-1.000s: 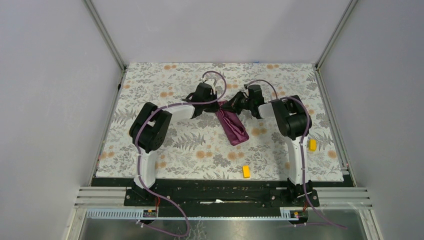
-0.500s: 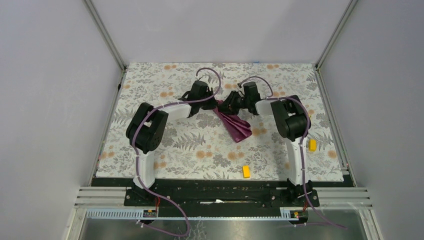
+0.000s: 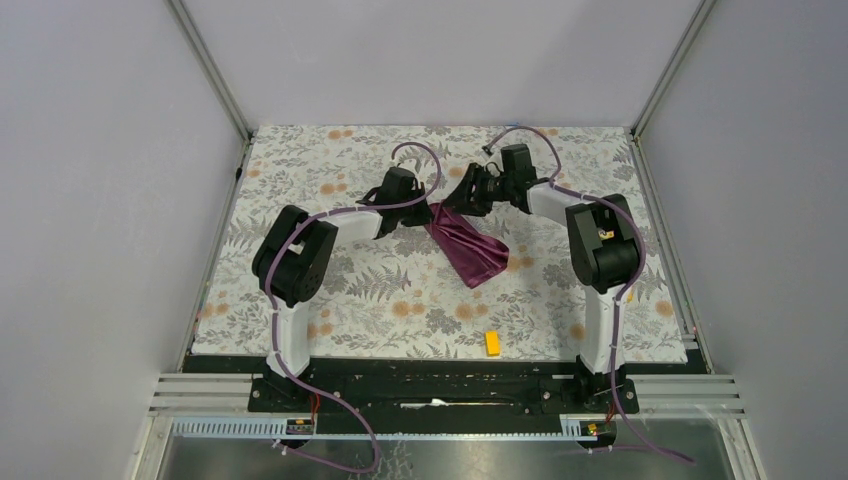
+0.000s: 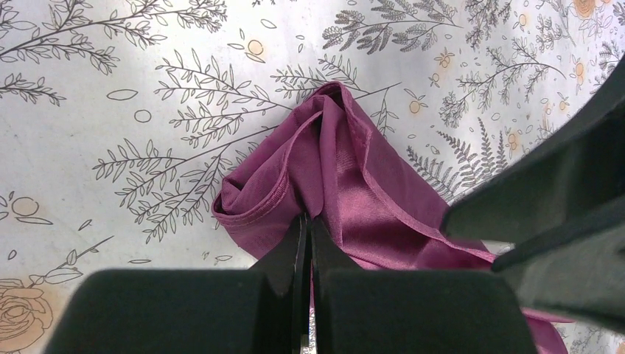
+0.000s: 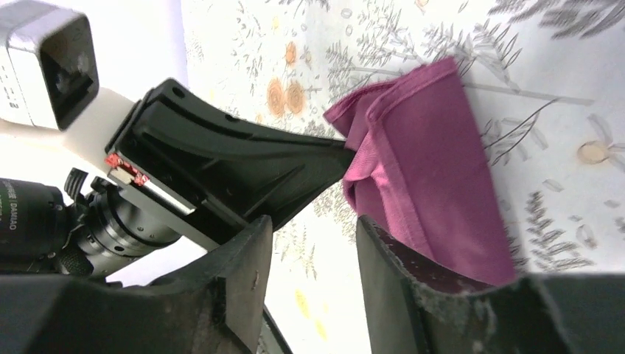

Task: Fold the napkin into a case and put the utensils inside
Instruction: Grasp the top corner of the smaller rectangle folded napkin from the folded napkin.

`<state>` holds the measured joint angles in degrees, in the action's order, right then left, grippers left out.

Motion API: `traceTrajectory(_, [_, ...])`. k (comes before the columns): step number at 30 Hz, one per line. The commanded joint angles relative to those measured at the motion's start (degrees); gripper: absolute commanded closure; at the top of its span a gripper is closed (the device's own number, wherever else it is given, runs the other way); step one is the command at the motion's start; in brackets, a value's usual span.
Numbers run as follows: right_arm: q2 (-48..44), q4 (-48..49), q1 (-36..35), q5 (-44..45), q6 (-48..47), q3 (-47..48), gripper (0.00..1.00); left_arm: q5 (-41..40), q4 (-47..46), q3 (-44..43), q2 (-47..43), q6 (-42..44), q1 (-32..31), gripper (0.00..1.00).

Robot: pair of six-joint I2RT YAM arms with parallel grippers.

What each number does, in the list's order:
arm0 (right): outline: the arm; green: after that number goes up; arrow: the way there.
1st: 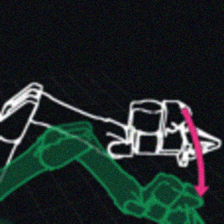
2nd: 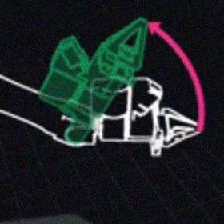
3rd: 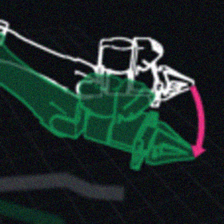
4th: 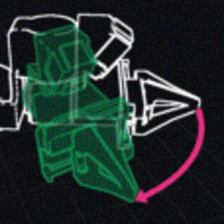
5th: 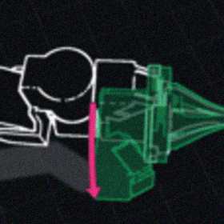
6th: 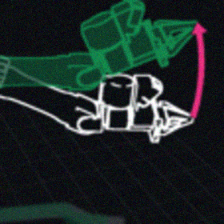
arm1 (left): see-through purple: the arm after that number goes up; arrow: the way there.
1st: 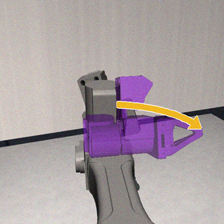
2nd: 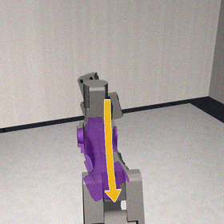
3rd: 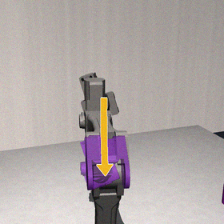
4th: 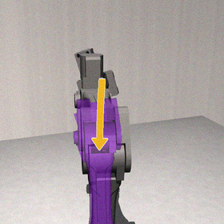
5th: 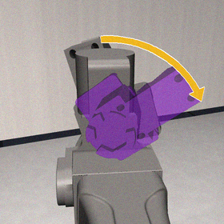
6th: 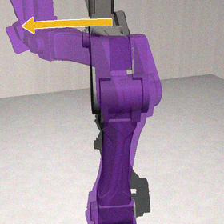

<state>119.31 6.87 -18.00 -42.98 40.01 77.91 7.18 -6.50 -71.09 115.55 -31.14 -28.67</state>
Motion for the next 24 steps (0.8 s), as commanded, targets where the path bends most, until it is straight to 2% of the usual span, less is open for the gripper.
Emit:
traceTrajectory(1, [3.04, -3.13, 0.77, 1.02, -6.76, 4.94, 0.45, 0.85, -1.72, -0.32, -2.0, 0.08, 0.28, 1.0])
traceTrajectory(7, [8.69, -2.75, 0.68, 2.29, -10.29, 9.08, 0.48, 1.1, -1.5, -0.37, -1.96, 0.02, 0.28, 1.0])
traceTrajectory(15, [11.51, -0.08, -1.58, 1.76, -8.71, 7.62, 0.66, 1.22, -1.32, -0.89, -1.55, -0.92, 0.28, 1.0])
traceTrajectory(20, [10.98, 2.61, -3.62, 3.39, -7.64, 4.45, 0.69, 1.05, -1.25, -1.16, -1.07, -1.47, 0.23, 1.0])
traceTrajectory(24, [10.99, 0.72, -5.16, 7.2, -10.18, 4.7, 0.69, 1.22, -1.41, -0.91, -1.11, -1.94, 0.28, 1.0])
